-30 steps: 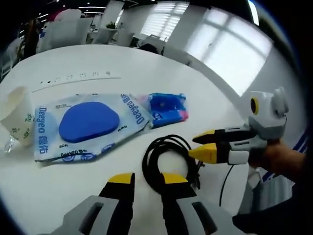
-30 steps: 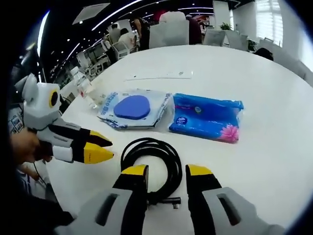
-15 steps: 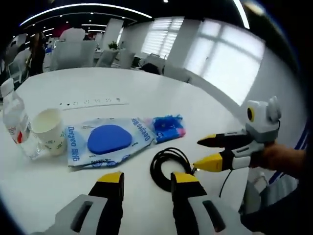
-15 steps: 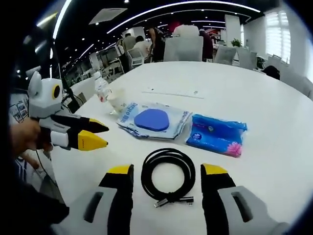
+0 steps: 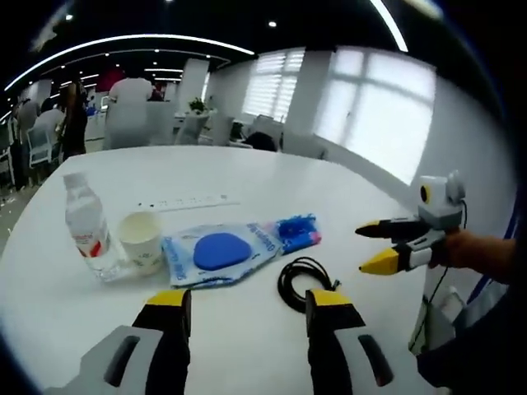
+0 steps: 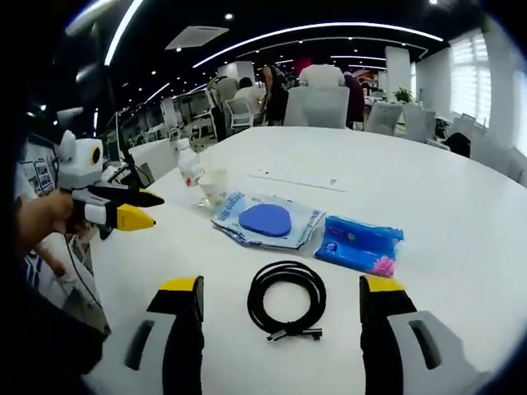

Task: Arrange the tabletop items into an orderly group along one side of the table until the central work area is clear of visible clutter.

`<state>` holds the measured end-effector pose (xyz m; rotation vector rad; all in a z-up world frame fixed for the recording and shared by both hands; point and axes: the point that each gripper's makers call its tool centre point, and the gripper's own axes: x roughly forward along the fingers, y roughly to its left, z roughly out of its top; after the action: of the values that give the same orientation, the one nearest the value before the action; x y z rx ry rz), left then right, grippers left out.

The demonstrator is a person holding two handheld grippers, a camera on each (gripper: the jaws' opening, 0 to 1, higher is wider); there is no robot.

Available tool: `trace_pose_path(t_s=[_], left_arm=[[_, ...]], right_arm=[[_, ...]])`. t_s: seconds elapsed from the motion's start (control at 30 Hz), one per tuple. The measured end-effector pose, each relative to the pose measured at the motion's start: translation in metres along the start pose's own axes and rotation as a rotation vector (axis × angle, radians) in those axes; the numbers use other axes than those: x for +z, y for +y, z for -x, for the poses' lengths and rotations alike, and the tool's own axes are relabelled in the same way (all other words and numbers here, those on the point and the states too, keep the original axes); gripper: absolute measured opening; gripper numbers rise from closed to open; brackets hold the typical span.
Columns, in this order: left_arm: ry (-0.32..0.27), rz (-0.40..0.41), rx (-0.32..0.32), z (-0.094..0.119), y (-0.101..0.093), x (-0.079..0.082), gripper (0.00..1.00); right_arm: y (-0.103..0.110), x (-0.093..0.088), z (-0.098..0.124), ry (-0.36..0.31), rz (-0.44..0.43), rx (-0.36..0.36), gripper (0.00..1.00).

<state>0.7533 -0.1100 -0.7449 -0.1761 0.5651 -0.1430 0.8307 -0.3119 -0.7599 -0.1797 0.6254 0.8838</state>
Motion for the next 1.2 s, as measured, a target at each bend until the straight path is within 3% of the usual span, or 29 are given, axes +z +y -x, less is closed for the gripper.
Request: trace_pose_path(t_s=[0.1, 0.27, 0.43, 0.8, 1.0, 1.2], left_arm=[[-0.020, -0.001, 0.011, 0.015, 0.008, 0.001, 0.61], [-0.065, -0.011, 0.010, 0.036, 0.009, 0.008, 0.66], [-0.064, -0.039, 0.008, 0.055, 0.013, 0.002, 0.71], [-0.011, -0.055, 0.004, 0.076, 0.020, -0.018, 0.80], [-0.010, -0.067, 0.004, 0.083, 0.022, -0.013, 0.88], [-0.010, -0.062, -0.011, 0.083, 0.025, -0.012, 0.96]], right_arm=[[0.002, 0.001, 0.007, -0.034, -0.008, -0.003, 0.78], [0.008, -0.005, 0.016, -0.031, 0.014, -0.010, 0.83], [0.007, -0.008, 0.030, -0.048, 0.006, -0.016, 0.89], [0.006, -0.006, 0.056, -0.064, -0.006, -0.020, 0.98], [0.004, -0.004, 0.069, -0.075, -0.019, -0.025, 1.00], [0.008, -0.005, 0.075, -0.070, 0.024, -0.011, 1.00]])
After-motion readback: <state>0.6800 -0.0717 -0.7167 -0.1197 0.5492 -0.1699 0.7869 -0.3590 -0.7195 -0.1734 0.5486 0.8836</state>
